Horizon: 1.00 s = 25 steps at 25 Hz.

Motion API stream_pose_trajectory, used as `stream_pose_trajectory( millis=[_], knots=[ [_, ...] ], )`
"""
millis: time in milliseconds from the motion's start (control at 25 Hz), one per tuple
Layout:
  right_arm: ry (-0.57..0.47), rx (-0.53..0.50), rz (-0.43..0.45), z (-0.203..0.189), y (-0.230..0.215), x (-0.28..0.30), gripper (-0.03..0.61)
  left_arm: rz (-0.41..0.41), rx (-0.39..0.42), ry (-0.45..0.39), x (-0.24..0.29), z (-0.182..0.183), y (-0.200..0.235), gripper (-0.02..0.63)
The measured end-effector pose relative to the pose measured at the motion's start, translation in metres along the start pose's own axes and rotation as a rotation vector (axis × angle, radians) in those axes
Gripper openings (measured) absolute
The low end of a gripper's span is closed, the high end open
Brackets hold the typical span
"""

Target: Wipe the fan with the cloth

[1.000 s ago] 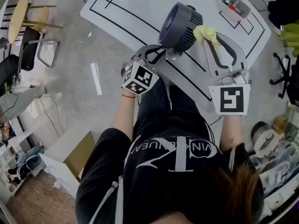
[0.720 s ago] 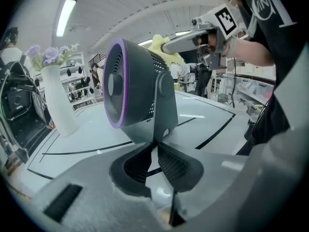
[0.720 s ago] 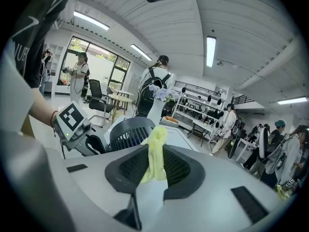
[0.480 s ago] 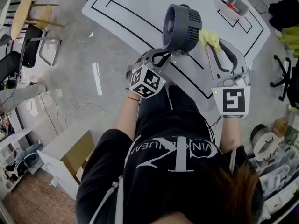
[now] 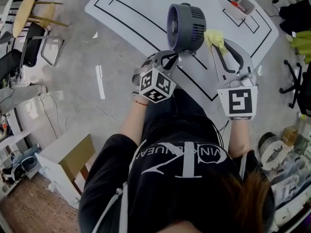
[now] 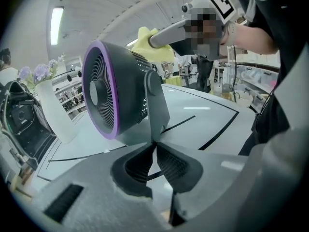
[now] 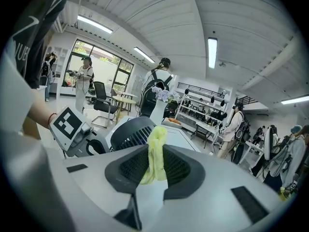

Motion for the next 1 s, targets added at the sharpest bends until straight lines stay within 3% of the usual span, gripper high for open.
stream_pose_trajectory(
  millis=[480, 1000],
  knots=[
    [-0.002, -0.017, 0.032, -0.010, -0.004, -0.005, 0.084, -0.013, 0.014, 0.029, 0.015, 0.021, -0.023, 0.032],
    [-0.010, 0.020, 0.003, -0.017, -0.013, -0.005, 0.084, -0.032, -0.001, 0.018, 0.032, 0.038, -0.036, 0.031]
  ],
)
Point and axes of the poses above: the fingertips, and each gripper's own axes: x forward along the fingers, y to its left, z out of its top, the point moved 10 cm from there along -x, backward along the fingers, and after that the axes turned 5 degrees about -x, right-handed, at the moved point
